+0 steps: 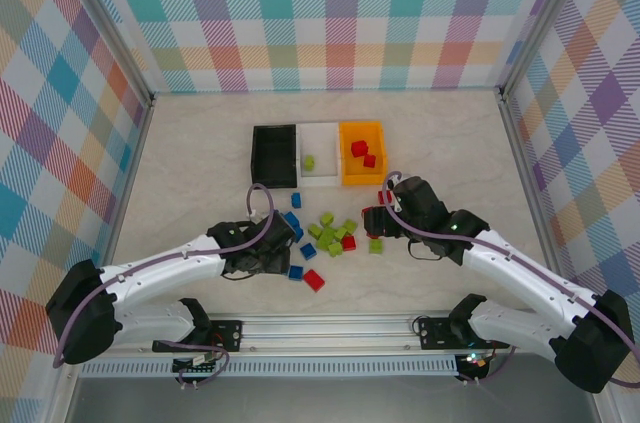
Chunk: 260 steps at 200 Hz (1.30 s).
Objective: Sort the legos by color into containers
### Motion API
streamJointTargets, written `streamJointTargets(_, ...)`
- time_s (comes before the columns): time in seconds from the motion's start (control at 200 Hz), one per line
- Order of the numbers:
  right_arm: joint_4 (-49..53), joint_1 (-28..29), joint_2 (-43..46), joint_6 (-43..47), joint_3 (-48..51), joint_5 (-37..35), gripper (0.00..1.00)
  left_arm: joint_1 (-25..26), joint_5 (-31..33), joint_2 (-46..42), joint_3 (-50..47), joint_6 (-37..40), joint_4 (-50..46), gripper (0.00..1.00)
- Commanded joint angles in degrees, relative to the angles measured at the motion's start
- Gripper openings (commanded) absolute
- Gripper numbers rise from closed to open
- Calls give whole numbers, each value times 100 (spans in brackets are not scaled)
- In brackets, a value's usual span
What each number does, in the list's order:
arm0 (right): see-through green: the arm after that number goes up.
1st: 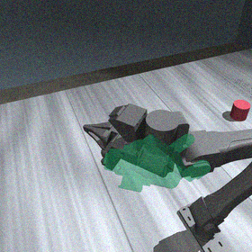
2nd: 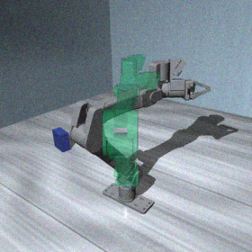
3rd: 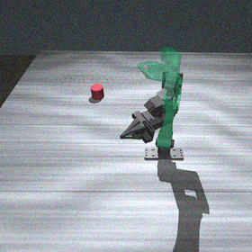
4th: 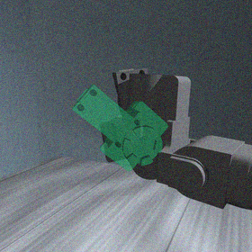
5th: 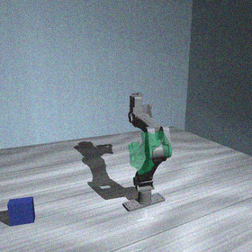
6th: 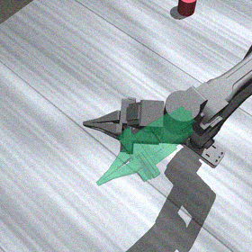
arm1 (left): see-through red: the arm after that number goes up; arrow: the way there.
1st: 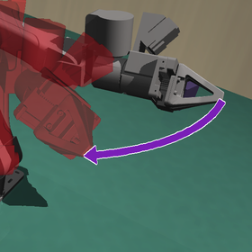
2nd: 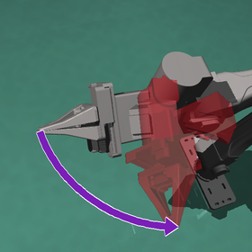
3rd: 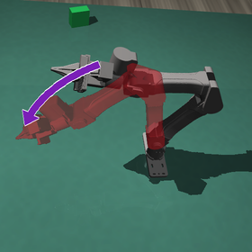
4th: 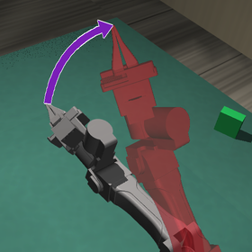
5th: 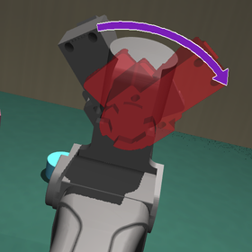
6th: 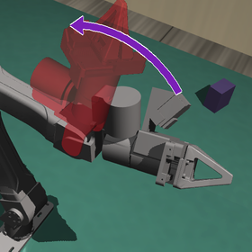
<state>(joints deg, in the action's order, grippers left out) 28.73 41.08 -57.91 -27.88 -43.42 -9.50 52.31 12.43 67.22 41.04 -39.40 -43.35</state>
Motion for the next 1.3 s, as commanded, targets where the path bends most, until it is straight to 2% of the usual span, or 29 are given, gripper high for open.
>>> streamJointTargets(0.0, -76, -4, 26, -34, -45, -79, 75, 133, -146, -52, 33, -40, -443, 68)
streamJointTargets(0.09, -137, -4, -19, -60, -53, -48, 75, 299, -183, -194, -64, -209, -622, 69)
streamJointTargets(0.25, -216, -3, -130, -50, -90, -59, 75, 633, -352, -230, -400, -551, -474, 80)
streamJointTargets(0.475, -209, -3, -170, -33, -137, -62, 75, 820, -308, 544, -525, -607, 144, 73)
streamJointTargets(0.71, -140, -4, -46, -25, -125, -140, 75, 798, -96, 1211, -218, -340, 441, 72)
streamJointTargets(0.91, -92, -4, -11, 7, -133, -179, 75, 646, -168, 1831, 106, -119, 779, 79)
streamJointTargets(1.04, -76, -4, 47, 11, -118, -202, 75, 341, -319, 2043, 85, 53, 1029, 75)
streamJointTargets(1.295, -140, -4, 8, 19, -100, -176, 76, 141, -173, 2193, 493, 364, 1023, 72)
